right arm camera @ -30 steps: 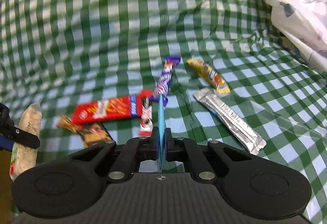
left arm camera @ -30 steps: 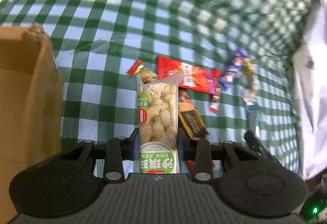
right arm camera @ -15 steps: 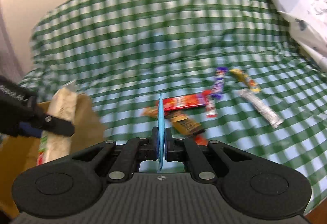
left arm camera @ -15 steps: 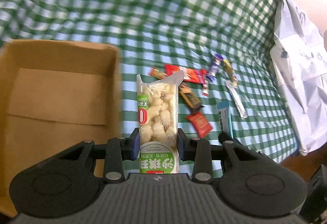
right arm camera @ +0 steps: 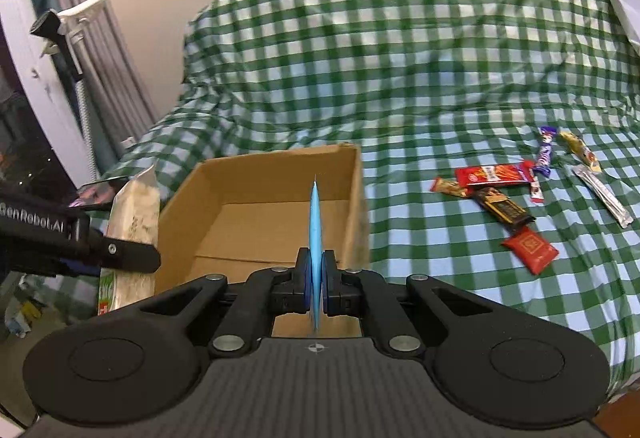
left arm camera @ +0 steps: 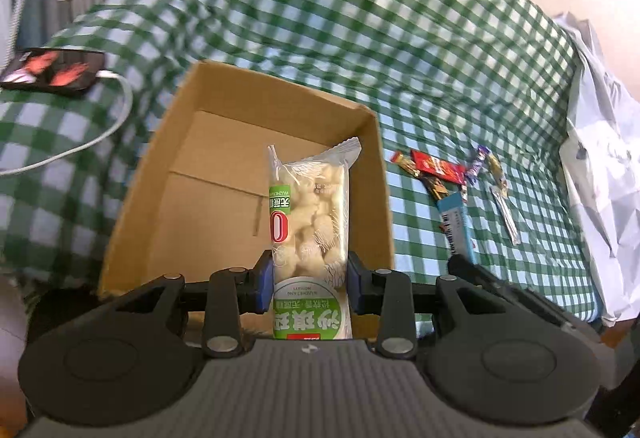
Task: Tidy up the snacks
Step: 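Carry the peanut pack and blue stick over the cardboard box with both tools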
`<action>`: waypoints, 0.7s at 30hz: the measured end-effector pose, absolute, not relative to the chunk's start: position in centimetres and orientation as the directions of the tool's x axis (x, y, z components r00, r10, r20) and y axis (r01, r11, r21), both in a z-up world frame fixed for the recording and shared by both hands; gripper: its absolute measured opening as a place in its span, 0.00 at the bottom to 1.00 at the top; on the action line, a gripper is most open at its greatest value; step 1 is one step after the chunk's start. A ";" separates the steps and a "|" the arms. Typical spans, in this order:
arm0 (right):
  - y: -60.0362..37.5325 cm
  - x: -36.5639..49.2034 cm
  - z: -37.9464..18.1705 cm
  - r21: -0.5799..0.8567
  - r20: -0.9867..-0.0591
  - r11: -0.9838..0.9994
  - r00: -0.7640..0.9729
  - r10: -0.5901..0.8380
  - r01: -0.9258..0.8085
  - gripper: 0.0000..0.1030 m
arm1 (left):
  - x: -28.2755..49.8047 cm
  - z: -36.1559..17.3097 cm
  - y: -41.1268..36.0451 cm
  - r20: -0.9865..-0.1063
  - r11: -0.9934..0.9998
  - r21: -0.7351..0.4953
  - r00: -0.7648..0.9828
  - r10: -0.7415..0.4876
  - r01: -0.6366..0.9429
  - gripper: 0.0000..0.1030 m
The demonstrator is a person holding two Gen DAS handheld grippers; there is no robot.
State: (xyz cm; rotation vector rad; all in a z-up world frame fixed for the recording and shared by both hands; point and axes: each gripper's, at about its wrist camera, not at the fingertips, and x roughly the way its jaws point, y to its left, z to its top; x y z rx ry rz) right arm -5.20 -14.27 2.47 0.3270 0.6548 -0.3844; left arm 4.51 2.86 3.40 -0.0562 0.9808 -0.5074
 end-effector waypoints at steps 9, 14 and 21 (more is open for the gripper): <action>-11.2 -6.4 4.0 0.128 -0.614 0.896 0.744 -0.265 0.425 0.05 | 2.4 4.2 7.0 -0.743 0.877 -0.314 0.480 -0.466 0.365 0.39; -10.2 -6.8 4.6 0.111 -0.603 0.899 0.748 -0.278 0.423 0.05 | 1.7 4.8 7.8 -0.723 0.869 -0.325 0.494 -0.482 0.373 0.39; -9.6 -6.9 4.8 0.103 -0.595 0.902 0.753 -0.281 0.419 0.05 | 1.7 4.9 8.3 -0.716 0.868 -0.333 0.500 -0.487 0.370 0.39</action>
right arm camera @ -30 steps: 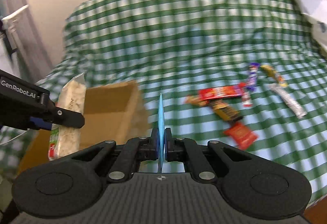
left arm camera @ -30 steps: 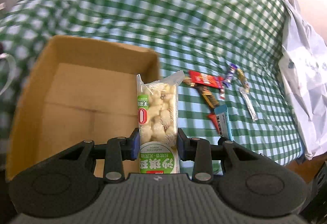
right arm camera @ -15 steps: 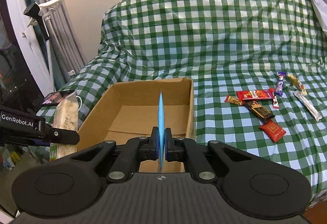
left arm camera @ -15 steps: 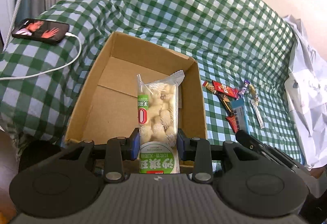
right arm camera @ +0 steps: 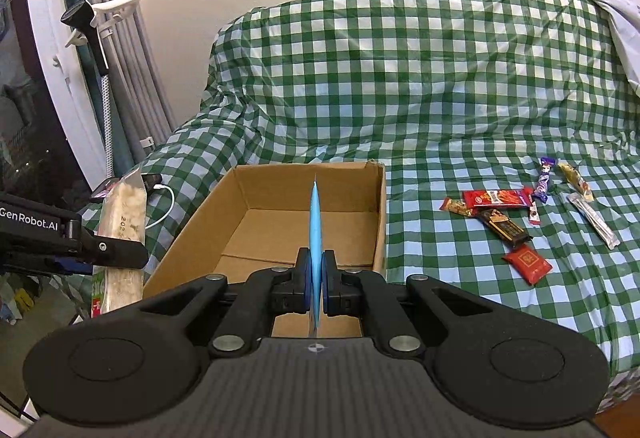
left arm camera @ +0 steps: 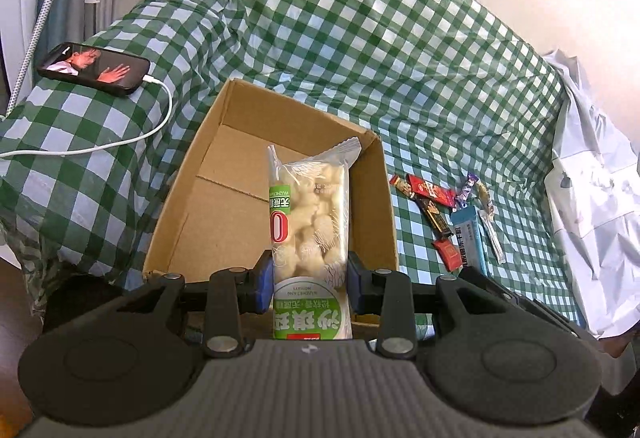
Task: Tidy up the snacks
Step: 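Carry the peanut pack and blue stick over the cardboard box with both tools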
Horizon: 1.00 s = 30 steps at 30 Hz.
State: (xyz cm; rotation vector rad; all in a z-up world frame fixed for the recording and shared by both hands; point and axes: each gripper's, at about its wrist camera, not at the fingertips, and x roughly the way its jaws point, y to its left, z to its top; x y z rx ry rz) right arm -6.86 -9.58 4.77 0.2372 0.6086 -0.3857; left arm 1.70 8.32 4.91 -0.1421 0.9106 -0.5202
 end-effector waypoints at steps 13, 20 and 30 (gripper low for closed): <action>-9.9 -6.7 4.8 0.104 -0.609 0.898 0.741 -0.283 0.428 0.05 | 1.9 4.6 8.0 -0.719 0.867 -0.332 0.495 -0.488 0.372 0.39; -10.2 -6.4 4.5 0.104 -0.618 0.898 0.735 -0.279 0.428 0.05 | 2.2 4.4 7.8 -0.721 0.867 -0.332 0.493 -0.487 0.371 0.39; -10.5 -5.2 3.6 0.096 -0.639 0.899 0.719 -0.274 0.427 0.05 | 3.3 3.5 7.2 -0.730 0.868 -0.343 0.480 -0.487 0.359 0.39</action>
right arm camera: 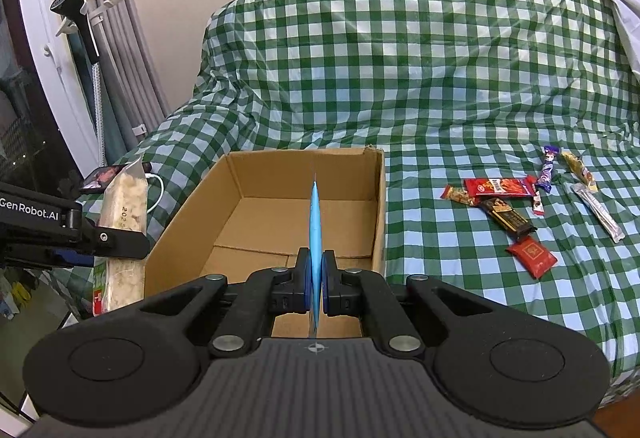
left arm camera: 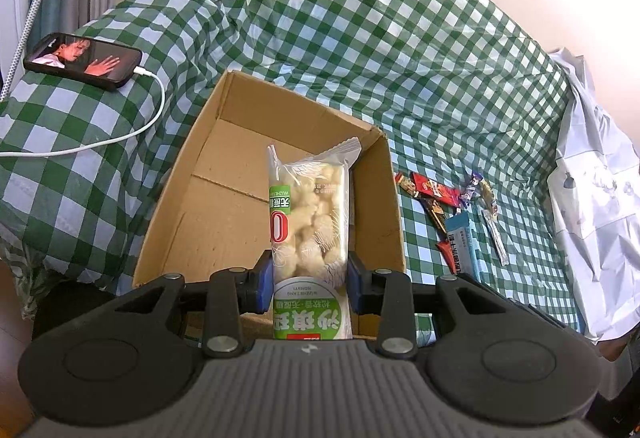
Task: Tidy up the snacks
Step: 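Carry the peanut pack and blue stick over the cardboard box with both tools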
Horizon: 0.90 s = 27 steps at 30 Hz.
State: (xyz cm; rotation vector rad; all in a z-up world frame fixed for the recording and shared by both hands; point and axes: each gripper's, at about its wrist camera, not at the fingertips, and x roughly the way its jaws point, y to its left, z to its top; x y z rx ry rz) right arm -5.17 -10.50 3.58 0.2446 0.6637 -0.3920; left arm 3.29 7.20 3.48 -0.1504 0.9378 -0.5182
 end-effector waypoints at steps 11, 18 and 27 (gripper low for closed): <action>-10.5 -3.0 2.4 0.087 -0.665 0.906 0.701 -0.257 0.414 0.05 | 5.8 1.7 6.7 -0.747 0.869 -0.358 0.454 -0.486 0.341 0.39; -10.9 -1.2 1.4 0.086 -0.685 0.910 0.687 -0.242 0.407 0.05 | 7.6 0.8 5.9 -0.758 0.871 -0.360 0.441 -0.482 0.334 0.39; -11.6 1.1 -0.3 0.093 -0.710 0.908 0.666 -0.228 0.409 0.05 | 10.0 -0.8 4.6 -0.780 0.880 -0.344 0.423 -0.462 0.327 0.39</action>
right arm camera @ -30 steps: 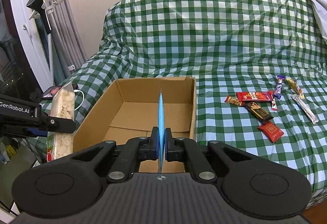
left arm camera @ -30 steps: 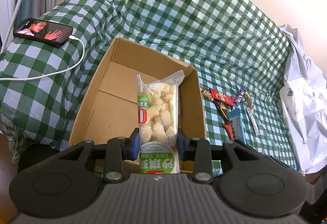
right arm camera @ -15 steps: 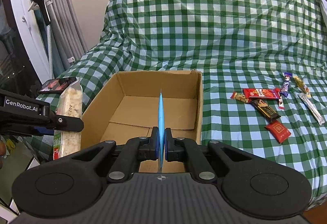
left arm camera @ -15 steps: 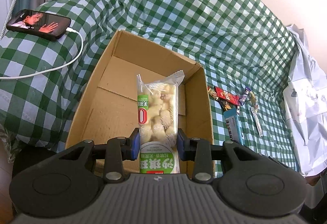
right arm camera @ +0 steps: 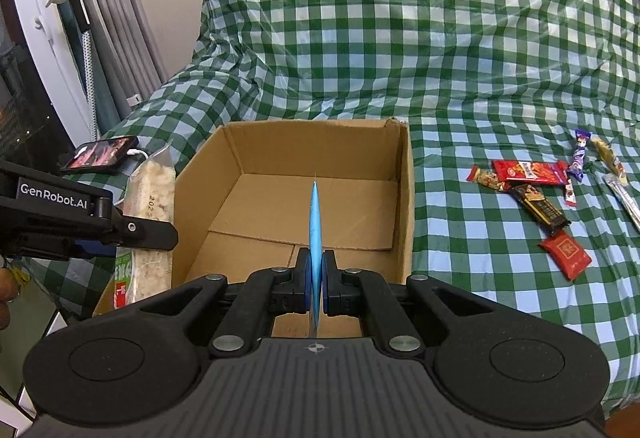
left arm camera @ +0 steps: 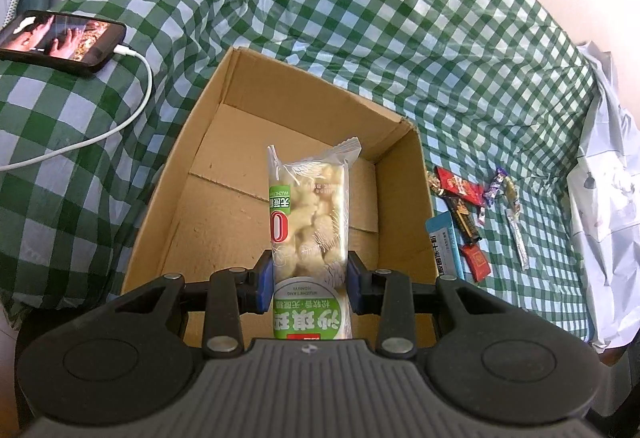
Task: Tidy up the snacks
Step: 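Carry the peanut pack and blue stick over the cardboard box with both tools, then open both tools to drop the peanut pack and blue stick into the box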
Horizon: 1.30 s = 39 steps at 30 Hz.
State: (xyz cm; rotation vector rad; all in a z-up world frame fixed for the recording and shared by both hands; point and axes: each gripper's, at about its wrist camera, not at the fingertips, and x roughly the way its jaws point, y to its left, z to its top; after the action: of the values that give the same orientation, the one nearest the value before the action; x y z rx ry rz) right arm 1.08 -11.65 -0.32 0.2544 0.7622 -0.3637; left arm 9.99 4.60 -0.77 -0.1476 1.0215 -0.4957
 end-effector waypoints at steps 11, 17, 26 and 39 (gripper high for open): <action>-13.1 3.5 -2.6 0.104 -0.736 0.901 0.642 -0.214 0.420 0.05 | 12.5 -3.1 2.8 -0.817 0.895 -0.305 0.392 -0.422 0.326 0.39; -13.6 4.7 -3.5 0.109 -0.746 0.902 0.634 -0.203 0.418 0.05 | 13.5 -4.1 2.1 -0.831 0.899 -0.294 0.377 -0.408 0.324 0.39; -14.3 5.7 -4.5 0.113 -0.753 0.903 0.628 -0.195 0.415 0.05 | 14.5 -5.2 1.3 -0.850 0.909 -0.268 0.366 -0.379 0.319 0.39; -14.7 6.3 -5.0 0.113 -0.763 0.902 0.618 -0.190 0.417 0.05 | 15.2 -6.1 1.1 -0.870 0.922 -0.237 0.355 -0.341 0.306 0.39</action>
State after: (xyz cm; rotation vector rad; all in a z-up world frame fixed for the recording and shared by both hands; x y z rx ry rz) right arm 6.26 -14.66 -4.98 0.2929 0.8355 -0.3551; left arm 15.17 1.12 -6.12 -0.0355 1.1333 -0.4179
